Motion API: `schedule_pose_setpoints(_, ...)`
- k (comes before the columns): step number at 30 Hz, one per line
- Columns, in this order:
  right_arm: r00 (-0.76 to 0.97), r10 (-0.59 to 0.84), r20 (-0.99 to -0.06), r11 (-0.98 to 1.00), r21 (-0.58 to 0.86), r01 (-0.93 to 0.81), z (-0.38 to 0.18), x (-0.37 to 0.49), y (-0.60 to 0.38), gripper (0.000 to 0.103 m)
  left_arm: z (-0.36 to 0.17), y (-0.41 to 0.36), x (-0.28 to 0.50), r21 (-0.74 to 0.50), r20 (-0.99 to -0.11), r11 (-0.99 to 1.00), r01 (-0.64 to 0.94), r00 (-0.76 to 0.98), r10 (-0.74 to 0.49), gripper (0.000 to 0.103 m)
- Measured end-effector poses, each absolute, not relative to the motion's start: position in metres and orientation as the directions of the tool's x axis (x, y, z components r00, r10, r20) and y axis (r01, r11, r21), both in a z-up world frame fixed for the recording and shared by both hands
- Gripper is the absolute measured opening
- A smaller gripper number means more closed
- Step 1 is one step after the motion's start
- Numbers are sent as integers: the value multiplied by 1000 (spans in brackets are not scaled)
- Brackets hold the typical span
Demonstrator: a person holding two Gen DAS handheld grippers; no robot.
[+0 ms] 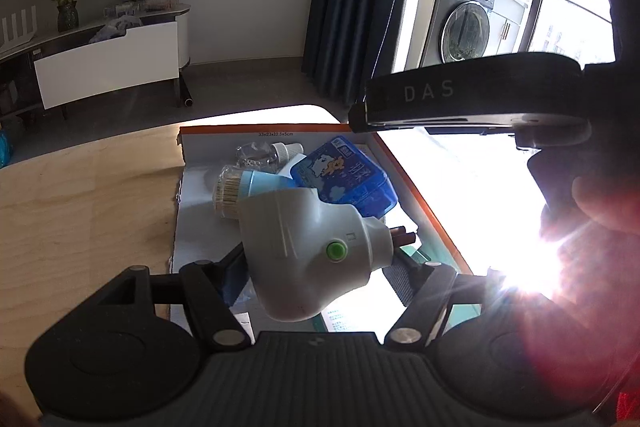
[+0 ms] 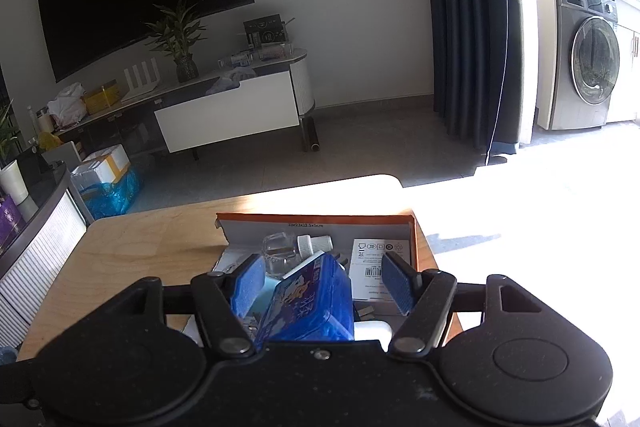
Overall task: Organize rigid objects
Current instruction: 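Lower the blue box into the box with the right tool while the left tool lowers the repeller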
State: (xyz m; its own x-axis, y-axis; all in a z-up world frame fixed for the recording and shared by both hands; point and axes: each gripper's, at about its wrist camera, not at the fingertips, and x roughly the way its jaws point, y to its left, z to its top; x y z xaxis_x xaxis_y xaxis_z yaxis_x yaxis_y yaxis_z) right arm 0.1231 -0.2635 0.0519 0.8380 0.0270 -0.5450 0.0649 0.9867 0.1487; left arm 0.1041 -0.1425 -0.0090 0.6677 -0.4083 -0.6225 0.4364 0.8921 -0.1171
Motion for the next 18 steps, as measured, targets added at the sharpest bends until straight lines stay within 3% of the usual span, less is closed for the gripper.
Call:
schedule_pose_setpoints(12, 858, -52, -511, 980, 141, 143, 67, 80, -296, 79, -15, -167, 104, -133, -630, 857, 498, 625, -461, 72)
schedule_pose_setpoints(18, 861, -56, -506, 978, 146, 150, 68, 64, -297, 80, -14, -161, 98, -132, -624, 864, 486, 636, -454, 81)
